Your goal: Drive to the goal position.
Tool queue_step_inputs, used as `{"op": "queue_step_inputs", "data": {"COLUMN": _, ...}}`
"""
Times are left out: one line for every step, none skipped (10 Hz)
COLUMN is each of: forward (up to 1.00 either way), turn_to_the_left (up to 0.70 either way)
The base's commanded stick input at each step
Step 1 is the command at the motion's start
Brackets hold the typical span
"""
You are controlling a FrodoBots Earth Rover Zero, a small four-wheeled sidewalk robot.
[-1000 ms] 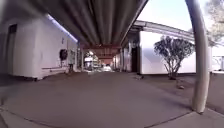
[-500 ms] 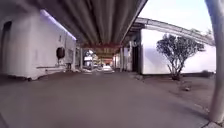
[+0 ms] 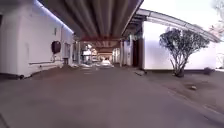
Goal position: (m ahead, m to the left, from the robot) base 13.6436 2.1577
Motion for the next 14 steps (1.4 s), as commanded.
{"op": "queue_step_inputs", "data": {"forward": 0.7, "turn_to_the_left": 0.27}}
{"op": "queue_step_inputs", "data": {"forward": 0.7, "turn_to_the_left": 0.1}}
{"op": "queue_step_inputs", "data": {"forward": 0.7, "turn_to_the_left": 0.05}}
{"op": "queue_step_inputs", "data": {"forward": 0.7, "turn_to_the_left": 0.01}}
{"op": "queue_step_inputs", "data": {"forward": 0.7, "turn_to_the_left": 0.0}}
{"op": "queue_step_inputs", "data": {"forward": 0.7, "turn_to_the_left": 0.0}}
{"op": "queue_step_inputs", "data": {"forward": 0.7, "turn_to_the_left": 0.0}}
{"op": "queue_step_inputs", "data": {"forward": 0.7, "turn_to_the_left": 0.0}}
{"op": "queue_step_inputs", "data": {"forward": 0.7, "turn_to_the_left": 0.0}}
{"op": "queue_step_inputs", "data": {"forward": 0.7, "turn_to_the_left": 0.0}}
{"op": "queue_step_inputs", "data": {"forward": 0.7, "turn_to_the_left": 0.0}}
{"op": "queue_step_inputs", "data": {"forward": 0.7, "turn_to_the_left": 0.0}}
{"op": "queue_step_inputs", "data": {"forward": 0.7, "turn_to_the_left": 0.0}}
{"op": "queue_step_inputs", "data": {"forward": 0.7, "turn_to_the_left": 0.0}}
